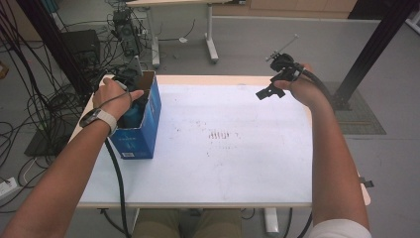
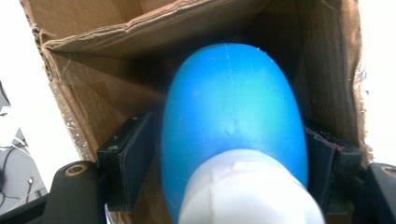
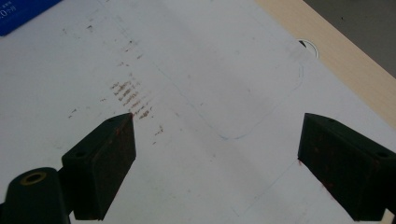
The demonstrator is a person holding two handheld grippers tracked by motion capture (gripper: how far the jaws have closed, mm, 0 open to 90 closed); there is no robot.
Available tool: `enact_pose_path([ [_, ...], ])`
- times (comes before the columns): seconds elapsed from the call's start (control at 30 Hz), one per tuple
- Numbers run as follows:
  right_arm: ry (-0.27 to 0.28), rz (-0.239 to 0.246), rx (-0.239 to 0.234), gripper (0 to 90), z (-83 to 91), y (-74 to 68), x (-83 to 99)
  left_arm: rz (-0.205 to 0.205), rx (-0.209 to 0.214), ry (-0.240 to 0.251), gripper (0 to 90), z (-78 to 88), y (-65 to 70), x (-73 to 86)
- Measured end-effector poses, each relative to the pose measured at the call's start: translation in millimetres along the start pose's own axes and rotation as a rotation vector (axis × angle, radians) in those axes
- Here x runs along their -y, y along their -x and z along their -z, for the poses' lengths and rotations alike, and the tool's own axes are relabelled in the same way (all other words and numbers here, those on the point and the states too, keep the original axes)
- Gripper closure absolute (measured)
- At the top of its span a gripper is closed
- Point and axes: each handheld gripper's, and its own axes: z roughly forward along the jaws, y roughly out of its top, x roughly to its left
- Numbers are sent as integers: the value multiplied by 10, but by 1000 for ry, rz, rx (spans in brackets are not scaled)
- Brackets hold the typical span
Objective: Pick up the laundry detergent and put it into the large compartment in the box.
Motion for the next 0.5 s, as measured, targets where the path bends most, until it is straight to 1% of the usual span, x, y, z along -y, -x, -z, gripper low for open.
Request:
enact_pose_path([
  [0.03,0,0,0,112,2,-1,-1,5,2,3,263,3,-4,7],
  [0.2,2,-1,1,112,13,-8,3,4,14,6,263,38,-33,11],
  [0.3,3,-1,2,112,21,-10,9,1,10,10,261,54,-19,18],
  [0.43,4,-2,4,112,31,-17,12,1,18,20,257,67,-31,39],
  [0.47,4,-2,4,112,32,-17,14,1,10,23,252,72,-17,45],
  [0.5,3,-4,5,112,33,-18,14,0,12,22,235,75,-22,46],
])
